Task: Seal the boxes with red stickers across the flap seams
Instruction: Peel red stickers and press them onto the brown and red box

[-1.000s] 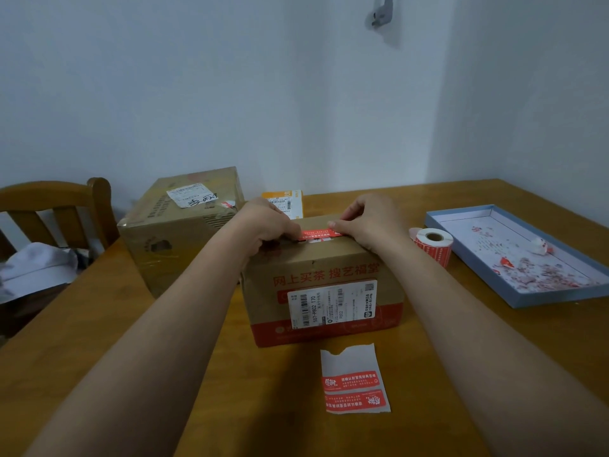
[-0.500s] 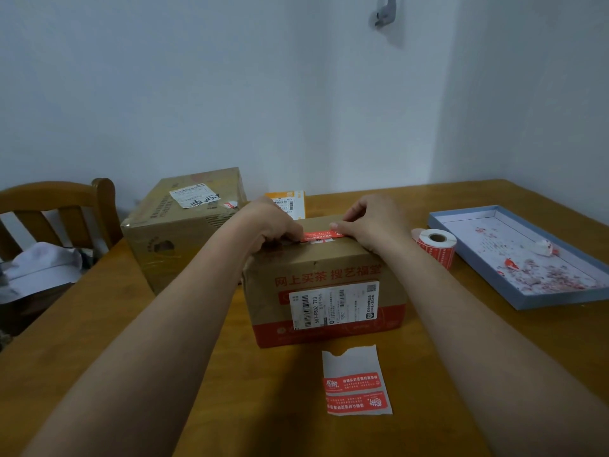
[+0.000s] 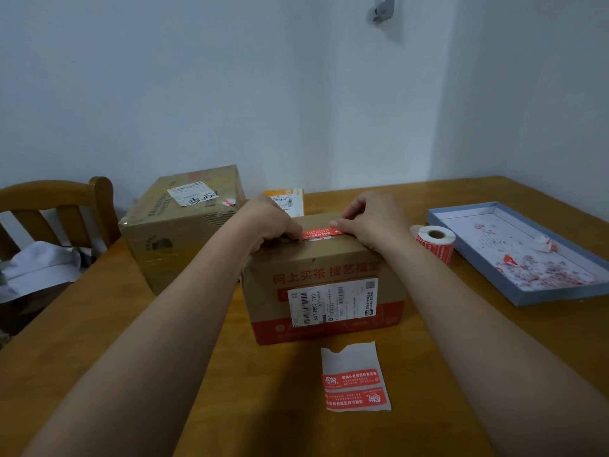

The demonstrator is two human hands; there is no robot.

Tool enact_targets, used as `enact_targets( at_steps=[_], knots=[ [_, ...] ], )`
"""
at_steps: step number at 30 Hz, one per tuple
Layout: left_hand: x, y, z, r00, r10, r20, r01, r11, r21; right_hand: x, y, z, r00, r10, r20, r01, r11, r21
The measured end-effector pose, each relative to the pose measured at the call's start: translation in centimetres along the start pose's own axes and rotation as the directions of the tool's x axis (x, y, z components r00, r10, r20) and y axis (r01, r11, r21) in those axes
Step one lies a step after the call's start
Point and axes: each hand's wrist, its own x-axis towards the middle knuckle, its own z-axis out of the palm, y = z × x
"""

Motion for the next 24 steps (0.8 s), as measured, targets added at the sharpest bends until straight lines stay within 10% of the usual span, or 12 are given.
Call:
enact_targets(
  at_steps=[24],
  knots=[
    [-1.2,-1.0,0.6,0.989,0.110,-0.097,-0.121,0.986,-0.115,-0.6,0.4,-1.7,1.000,-0.004,0.015,0.000,0.972,0.236]
  ],
)
